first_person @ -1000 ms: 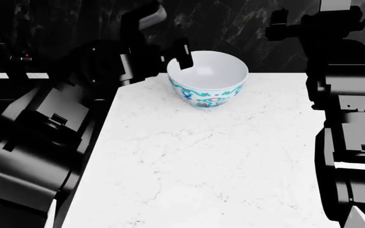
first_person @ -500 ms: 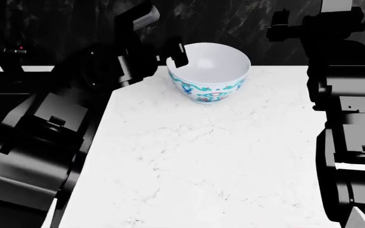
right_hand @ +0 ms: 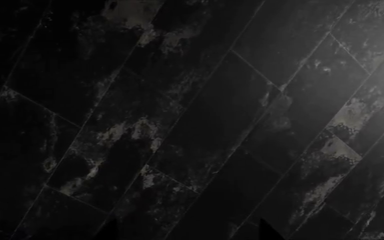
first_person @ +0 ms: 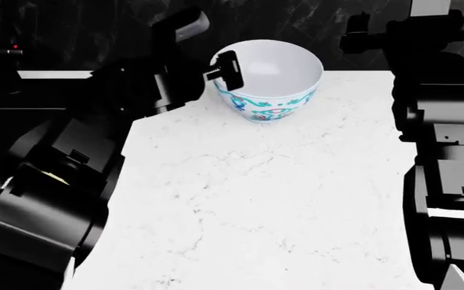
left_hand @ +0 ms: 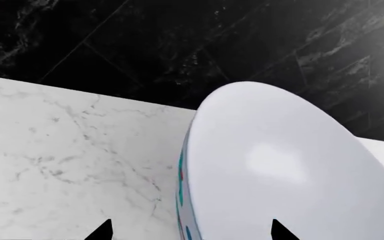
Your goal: Stack the bowls in the sink.
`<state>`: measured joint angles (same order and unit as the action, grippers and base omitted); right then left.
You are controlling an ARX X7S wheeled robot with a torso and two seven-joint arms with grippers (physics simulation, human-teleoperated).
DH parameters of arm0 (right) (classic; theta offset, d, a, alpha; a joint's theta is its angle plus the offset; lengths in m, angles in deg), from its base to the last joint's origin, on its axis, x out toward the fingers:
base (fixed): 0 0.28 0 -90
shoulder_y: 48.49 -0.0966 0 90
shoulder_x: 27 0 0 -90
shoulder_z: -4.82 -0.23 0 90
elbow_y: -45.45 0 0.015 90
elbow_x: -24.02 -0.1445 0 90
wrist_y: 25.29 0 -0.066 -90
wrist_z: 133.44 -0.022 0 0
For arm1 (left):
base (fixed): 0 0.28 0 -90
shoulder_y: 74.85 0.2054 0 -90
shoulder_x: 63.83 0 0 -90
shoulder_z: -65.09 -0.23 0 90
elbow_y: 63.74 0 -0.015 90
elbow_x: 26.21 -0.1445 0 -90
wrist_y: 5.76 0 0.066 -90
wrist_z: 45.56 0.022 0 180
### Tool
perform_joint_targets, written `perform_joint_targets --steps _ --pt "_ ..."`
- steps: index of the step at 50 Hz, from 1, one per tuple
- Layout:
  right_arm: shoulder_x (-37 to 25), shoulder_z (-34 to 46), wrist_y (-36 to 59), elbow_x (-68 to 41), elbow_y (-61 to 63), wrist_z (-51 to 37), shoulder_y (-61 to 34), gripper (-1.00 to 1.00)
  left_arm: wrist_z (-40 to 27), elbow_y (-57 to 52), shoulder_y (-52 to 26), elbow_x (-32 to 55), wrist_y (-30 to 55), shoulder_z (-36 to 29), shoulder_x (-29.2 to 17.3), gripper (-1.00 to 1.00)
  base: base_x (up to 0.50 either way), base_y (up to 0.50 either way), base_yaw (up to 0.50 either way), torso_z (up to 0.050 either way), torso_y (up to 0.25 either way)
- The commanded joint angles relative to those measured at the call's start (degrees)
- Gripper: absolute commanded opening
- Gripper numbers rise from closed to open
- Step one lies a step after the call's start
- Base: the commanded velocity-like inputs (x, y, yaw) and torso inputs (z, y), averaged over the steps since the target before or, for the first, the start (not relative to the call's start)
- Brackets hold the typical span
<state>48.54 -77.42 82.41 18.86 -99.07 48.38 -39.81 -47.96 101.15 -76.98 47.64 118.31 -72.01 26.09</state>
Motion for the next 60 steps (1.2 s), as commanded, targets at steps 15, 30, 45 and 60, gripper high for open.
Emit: perform_joint_targets --steps 15,30,45,60 --pt "-0.1 0.2 -0.6 -0.2 -0.8 0.0 0.0 1.00 1.8 -0.7 -1.1 32.8 -7.5 -35.7 0.1 -1.00 0.00 0.00 0.00 0.000 0.000" --pt "-0.1 0.2 -0.1 -0.4 -0.1 -0.2 0.2 1.00 2.9 -0.7 -2.7 41.0 -9.8 -45.1 0.1 -1.00 0.00 0.00 0.00 0.000 0.000" --pt "-0.2 0.3 1.1 -0.6 1.6 -0.5 0.5 1.00 4.1 0.0 -7.8 46.5 -11.1 -52.4 -0.1 -1.00 0.00 0.00 0.00 0.000 0.000" --pt "-0.1 0.4 2.4 -0.9 3.2 -0.6 0.3 1.00 5.2 0.0 -9.6 52.6 -11.7 -60.4 -0.1 -1.00 0.00 0.00 0.00 0.000 0.021"
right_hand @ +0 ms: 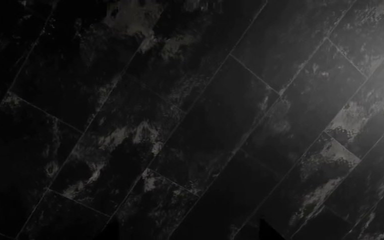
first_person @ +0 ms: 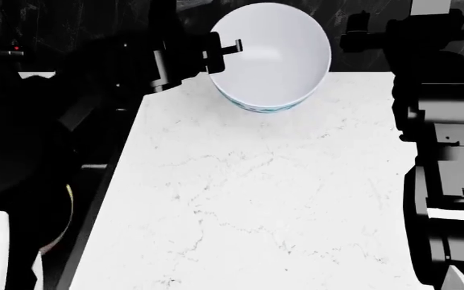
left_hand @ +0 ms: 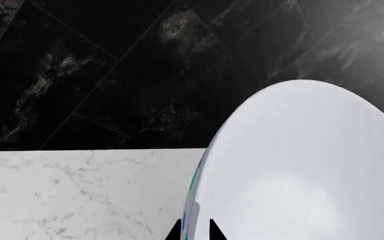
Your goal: Stack the bowls in the sink.
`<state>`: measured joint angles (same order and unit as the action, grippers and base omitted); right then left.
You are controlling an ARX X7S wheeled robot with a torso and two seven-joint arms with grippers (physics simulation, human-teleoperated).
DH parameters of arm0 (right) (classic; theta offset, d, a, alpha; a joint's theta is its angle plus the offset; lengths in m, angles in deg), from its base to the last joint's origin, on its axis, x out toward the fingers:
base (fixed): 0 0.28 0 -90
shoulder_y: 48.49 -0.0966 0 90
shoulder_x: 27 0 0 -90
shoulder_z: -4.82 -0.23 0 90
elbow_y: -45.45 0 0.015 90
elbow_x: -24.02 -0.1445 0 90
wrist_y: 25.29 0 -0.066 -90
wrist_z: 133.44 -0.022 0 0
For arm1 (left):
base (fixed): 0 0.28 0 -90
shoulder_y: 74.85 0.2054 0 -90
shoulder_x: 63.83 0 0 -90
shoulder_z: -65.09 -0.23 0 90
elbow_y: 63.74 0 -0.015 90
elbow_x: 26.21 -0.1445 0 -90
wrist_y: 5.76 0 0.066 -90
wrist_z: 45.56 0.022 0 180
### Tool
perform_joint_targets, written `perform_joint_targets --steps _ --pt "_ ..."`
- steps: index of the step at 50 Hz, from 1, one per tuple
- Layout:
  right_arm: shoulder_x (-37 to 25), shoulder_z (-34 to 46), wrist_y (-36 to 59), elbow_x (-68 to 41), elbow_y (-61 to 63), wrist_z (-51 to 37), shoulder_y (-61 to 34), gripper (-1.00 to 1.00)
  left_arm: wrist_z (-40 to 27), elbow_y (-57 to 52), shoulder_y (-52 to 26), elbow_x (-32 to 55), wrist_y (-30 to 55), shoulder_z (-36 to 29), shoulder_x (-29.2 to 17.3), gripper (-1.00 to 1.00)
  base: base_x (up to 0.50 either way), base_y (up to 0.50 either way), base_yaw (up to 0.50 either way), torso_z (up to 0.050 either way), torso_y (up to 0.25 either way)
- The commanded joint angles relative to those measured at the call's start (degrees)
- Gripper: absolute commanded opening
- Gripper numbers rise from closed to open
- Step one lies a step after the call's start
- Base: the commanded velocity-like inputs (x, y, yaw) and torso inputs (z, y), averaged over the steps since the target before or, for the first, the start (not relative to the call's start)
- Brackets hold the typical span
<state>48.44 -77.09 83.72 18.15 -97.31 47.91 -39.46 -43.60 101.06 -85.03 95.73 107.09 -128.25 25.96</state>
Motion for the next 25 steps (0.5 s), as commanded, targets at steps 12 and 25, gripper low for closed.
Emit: perform_joint_targets --steps 12,25 --pt "0.0 0.0 1.2 -0.4 1.8 -0.2 0.3 1.00 1.2 0.0 -1.7 6.7 -0.7 -6.7 0.1 -1.00 0.00 0.00 0.00 0.000 0.250" --pt "-0.3 -0.1 2.3 -0.8 3.6 -0.4 0.7 1.00 1.4 -0.8 -2.0 6.0 -1.2 -7.6 -0.2 -1.00 0.00 0.00 0.00 0.000 0.245"
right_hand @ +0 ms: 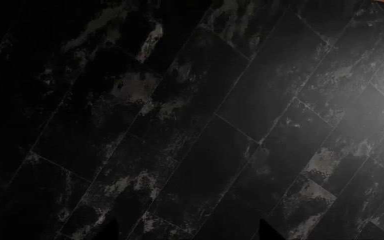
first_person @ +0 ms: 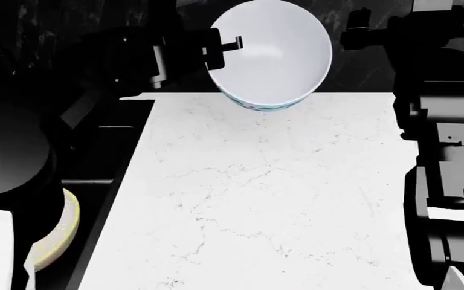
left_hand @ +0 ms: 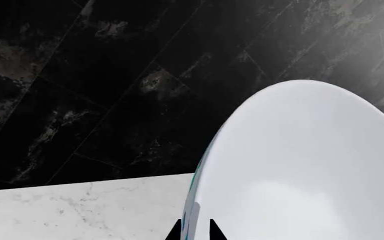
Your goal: Stack the bowls in the sink.
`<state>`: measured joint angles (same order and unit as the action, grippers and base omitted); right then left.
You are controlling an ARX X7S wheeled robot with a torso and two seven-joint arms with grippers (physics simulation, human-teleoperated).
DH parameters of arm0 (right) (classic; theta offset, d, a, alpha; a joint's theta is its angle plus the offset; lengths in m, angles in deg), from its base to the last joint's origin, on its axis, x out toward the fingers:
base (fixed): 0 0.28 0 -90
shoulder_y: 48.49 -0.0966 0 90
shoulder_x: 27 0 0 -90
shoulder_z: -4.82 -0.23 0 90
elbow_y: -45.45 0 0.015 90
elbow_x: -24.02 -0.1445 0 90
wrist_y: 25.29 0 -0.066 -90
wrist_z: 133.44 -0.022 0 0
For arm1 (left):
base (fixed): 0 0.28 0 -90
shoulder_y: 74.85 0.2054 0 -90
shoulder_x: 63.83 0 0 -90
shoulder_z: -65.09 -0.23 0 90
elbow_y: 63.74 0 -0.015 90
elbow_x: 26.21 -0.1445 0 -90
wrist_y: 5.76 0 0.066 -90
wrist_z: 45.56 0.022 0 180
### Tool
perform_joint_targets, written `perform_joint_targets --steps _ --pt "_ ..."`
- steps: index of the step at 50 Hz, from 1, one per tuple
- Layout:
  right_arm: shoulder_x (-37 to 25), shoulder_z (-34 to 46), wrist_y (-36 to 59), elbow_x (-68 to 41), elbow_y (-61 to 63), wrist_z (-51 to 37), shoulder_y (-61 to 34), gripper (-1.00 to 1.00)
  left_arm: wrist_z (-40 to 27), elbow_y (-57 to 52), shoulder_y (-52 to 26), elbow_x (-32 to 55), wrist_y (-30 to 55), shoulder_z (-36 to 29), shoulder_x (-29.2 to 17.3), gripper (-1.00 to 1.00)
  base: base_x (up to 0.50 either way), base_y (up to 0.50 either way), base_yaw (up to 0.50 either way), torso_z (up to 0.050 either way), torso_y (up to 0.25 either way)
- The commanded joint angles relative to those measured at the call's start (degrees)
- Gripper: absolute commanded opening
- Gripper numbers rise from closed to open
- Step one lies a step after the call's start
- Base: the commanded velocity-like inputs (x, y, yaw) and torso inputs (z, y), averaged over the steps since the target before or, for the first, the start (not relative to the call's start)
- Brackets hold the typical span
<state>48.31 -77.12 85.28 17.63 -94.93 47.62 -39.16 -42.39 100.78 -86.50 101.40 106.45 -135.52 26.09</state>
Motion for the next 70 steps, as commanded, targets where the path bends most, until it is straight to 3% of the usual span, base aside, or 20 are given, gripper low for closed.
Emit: perform_joint_targets --steps 1,10,21,46,70 --pt "-0.2 -0.2 0.8 -0.4 1.4 -0.1 0.6 1.00 -0.3 -2.5 -0.9 0.0 -1.2 -0.3 -1.4 -1.00 0.00 0.00 0.00 0.000 0.000" --pt "-0.2 -0.4 0.8 -0.8 1.6 -0.3 0.9 1.00 -12.6 -34.2 -6.4 -3.2 -10.1 1.0 -18.8 -1.00 0.00 0.00 0.00 0.000 0.000" --pt "0.2 -0.3 1.6 -1.0 2.3 -0.4 0.4 1.00 -19.0 -51.6 -10.7 -6.9 -12.3 0.7 -30.8 -1.00 0.00 0.00 0.00 0.000 0.000" --pt "0.5 0.0 1.2 -1.4 2.1 -0.3 0.5 1.00 -29.0 -71.7 -12.2 -9.0 -15.7 0.8 -53.1 -1.00 0.00 0.00 0.00 0.000 0.000" --pt "0.9 0.3 0.8 -1.6 1.4 -0.3 0.2 1.00 -36.6 -81.2 -10.1 -7.7 -19.8 0.5 -70.7 -1.00 0.00 0.00 0.00 0.000 0.000"
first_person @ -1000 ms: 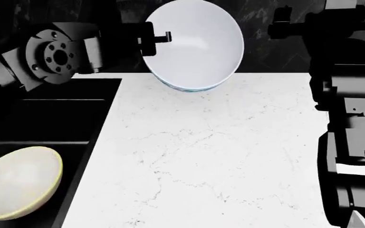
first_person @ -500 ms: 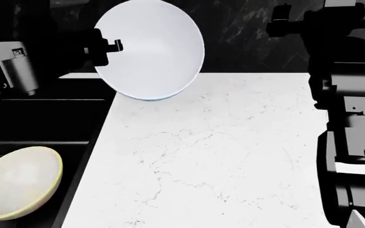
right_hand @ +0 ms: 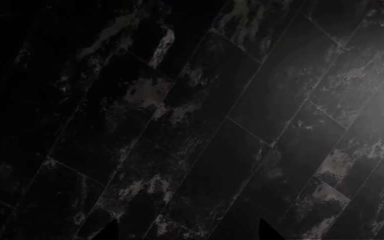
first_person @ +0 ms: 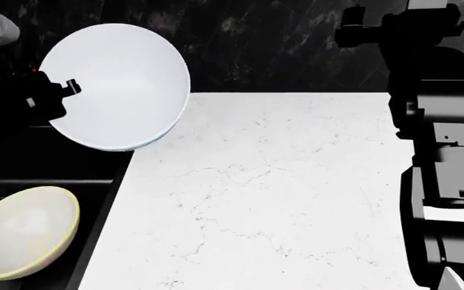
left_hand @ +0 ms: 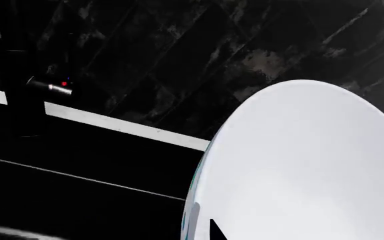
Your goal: Stack the bowls in the sink.
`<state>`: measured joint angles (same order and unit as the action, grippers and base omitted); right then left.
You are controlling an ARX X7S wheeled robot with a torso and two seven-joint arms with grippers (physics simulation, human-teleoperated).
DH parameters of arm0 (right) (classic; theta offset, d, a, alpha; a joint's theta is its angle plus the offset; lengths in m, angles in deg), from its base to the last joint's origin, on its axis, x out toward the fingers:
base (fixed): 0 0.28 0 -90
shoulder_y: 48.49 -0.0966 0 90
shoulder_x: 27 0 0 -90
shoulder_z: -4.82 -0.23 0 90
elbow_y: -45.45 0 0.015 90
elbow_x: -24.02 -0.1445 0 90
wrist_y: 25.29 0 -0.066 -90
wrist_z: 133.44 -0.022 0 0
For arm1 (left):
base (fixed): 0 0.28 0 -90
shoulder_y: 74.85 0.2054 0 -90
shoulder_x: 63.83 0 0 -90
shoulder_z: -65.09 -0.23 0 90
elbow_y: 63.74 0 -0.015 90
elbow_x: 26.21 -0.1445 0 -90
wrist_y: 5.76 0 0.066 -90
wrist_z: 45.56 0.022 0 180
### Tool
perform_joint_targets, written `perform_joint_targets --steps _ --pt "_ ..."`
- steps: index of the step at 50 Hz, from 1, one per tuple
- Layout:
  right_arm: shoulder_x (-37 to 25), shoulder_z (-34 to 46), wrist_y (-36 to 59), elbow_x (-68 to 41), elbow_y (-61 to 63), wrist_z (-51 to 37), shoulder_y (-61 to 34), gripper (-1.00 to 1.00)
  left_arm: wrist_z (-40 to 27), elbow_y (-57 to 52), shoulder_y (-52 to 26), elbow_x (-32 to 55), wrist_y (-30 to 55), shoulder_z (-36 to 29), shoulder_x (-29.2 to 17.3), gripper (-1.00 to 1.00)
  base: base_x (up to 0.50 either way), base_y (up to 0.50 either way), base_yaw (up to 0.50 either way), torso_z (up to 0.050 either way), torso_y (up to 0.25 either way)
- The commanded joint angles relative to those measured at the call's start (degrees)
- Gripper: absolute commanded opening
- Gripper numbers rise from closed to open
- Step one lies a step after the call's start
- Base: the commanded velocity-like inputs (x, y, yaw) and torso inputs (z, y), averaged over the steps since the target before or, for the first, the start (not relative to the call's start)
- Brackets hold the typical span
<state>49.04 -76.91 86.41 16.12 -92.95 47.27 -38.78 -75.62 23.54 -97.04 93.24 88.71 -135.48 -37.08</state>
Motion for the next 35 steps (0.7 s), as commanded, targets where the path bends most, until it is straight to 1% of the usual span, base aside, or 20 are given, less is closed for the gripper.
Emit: perform_joint_targets --steps 1,13,24,35 --pt "0.2 0.1 -0.4 -0.1 -0.7 0.0 -0.3 1.00 -3.7 -4.3 0.6 0.5 -2.3 0.4 -8.4 -1.00 0.00 0.00 0.00 0.000 0.000" --pt "0.5 0.4 -0.7 -0.3 -1.3 0.1 -0.8 1.00 -5.3 -7.4 3.2 1.7 -6.1 0.0 -14.5 -1.00 0.00 0.00 0.00 0.000 0.000" --pt "0.9 0.6 -1.6 -0.3 -2.6 0.2 -0.9 1.00 -8.9 -11.6 3.0 1.2 -5.8 0.3 -18.9 -1.00 0.00 0.00 0.00 0.000 0.000" --pt "1.0 0.7 -1.8 -0.5 -2.8 0.2 -0.7 1.00 -9.5 -14.1 4.0 0.2 -6.1 -0.2 -24.1 -1.00 0.00 0.00 0.00 0.000 0.000"
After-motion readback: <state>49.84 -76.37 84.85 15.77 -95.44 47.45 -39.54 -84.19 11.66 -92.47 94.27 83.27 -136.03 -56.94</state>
